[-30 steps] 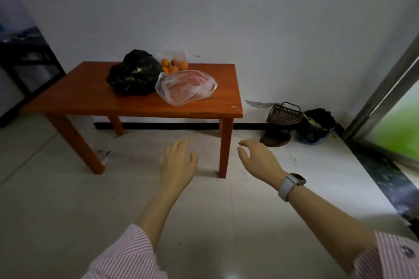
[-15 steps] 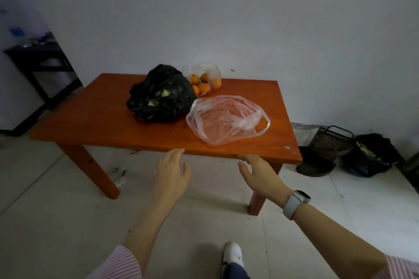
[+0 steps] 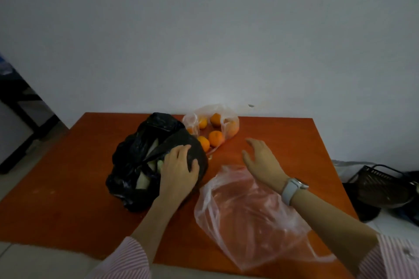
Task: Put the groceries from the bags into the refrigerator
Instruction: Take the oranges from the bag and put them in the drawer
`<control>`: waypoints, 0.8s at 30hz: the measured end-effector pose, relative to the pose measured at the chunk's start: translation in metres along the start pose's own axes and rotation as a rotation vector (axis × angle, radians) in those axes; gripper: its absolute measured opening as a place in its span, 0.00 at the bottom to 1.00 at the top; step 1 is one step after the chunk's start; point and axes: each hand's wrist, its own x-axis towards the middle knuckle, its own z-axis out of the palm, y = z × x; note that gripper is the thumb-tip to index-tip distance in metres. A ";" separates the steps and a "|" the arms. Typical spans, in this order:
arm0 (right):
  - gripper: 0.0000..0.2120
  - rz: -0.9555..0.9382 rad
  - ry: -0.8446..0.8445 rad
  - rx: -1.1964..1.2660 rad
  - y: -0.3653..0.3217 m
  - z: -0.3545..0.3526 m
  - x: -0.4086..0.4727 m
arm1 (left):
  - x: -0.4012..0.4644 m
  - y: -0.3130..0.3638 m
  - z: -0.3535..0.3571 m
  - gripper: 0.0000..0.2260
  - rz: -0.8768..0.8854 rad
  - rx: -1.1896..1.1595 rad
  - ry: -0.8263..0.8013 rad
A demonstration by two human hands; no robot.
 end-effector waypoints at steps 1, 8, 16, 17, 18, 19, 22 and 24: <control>0.24 0.022 0.015 0.006 -0.002 0.004 0.018 | 0.020 -0.004 0.004 0.21 -0.007 0.016 -0.010; 0.47 0.317 0.071 0.162 -0.015 0.042 0.139 | 0.162 -0.026 0.050 0.35 -0.004 0.177 -0.093; 0.25 0.585 -0.071 -0.007 0.016 0.082 0.228 | 0.255 -0.059 0.120 0.35 -0.166 0.265 -0.593; 0.17 0.586 -0.105 -0.040 0.024 0.081 0.232 | 0.260 -0.061 0.124 0.28 -0.191 0.268 -0.645; 0.12 0.559 -0.124 -0.040 0.030 0.078 0.233 | 0.264 -0.063 0.127 0.19 -0.198 0.253 -0.673; 0.11 0.536 -0.118 -0.017 0.037 0.075 0.235 | 0.268 -0.063 0.127 0.12 -0.207 0.203 -0.681; 0.10 0.548 0.068 0.277 0.055 0.058 0.236 | 0.273 -0.063 0.122 0.07 -0.332 -0.175 -0.667; 0.09 0.572 0.156 0.501 0.060 0.045 0.233 | 0.272 -0.057 0.110 0.07 -0.466 -0.507 -0.629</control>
